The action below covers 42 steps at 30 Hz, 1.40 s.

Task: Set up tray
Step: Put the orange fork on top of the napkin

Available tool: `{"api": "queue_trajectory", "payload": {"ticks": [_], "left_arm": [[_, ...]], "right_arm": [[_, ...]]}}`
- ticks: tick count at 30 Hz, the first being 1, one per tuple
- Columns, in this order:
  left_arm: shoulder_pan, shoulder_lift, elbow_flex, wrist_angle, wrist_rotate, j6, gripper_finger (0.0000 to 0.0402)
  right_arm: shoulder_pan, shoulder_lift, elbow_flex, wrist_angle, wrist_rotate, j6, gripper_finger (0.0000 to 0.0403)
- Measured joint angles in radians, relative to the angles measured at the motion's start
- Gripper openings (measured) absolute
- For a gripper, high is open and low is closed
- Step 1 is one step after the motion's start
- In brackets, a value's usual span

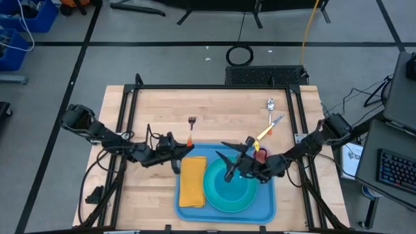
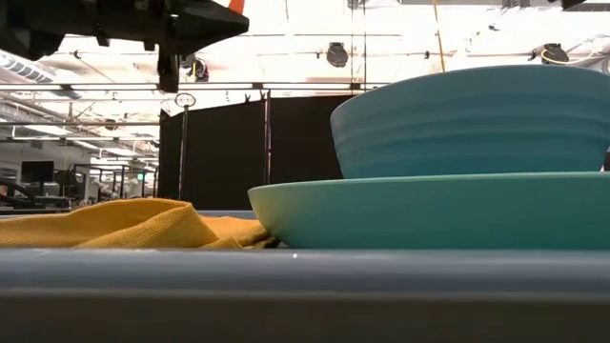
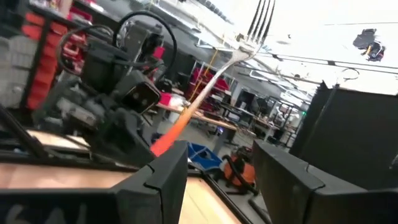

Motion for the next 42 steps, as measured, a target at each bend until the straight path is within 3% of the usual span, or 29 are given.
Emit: {"api": "queue_trajectory", "payload": {"ticks": [10, 18, 27, 33, 42], "left_arm": [[-0.109, 0.005, -0.026, 0.003, -0.001, -0.206, 0.0005], [-0.252, 0.009, -0.026, -0.066, -0.175, -0.334, 0.0005], [-0.375, 0.012, -0.026, -0.153, -0.294, -0.520, 0.0005], [-0.435, 0.095, -0.024, -0.151, -0.358, -0.665, 0.0005], [-0.476, 0.340, 0.067, -0.079, -0.411, -0.845, 0.0005]], "right_arm": [[0.052, 0.000, -0.011, -0.007, 0.082, -0.028, 0.0169], [0.075, 0.000, -0.011, -0.020, 0.113, -0.028, 0.0169], [0.090, 0.000, -0.011, -0.033, 0.182, -0.032, 0.0167], [0.093, 0.000, -0.011, -0.040, 0.180, -0.029, 0.0160], [0.092, 0.001, -0.011, -0.092, 0.180, -0.024, 0.0160]]}}
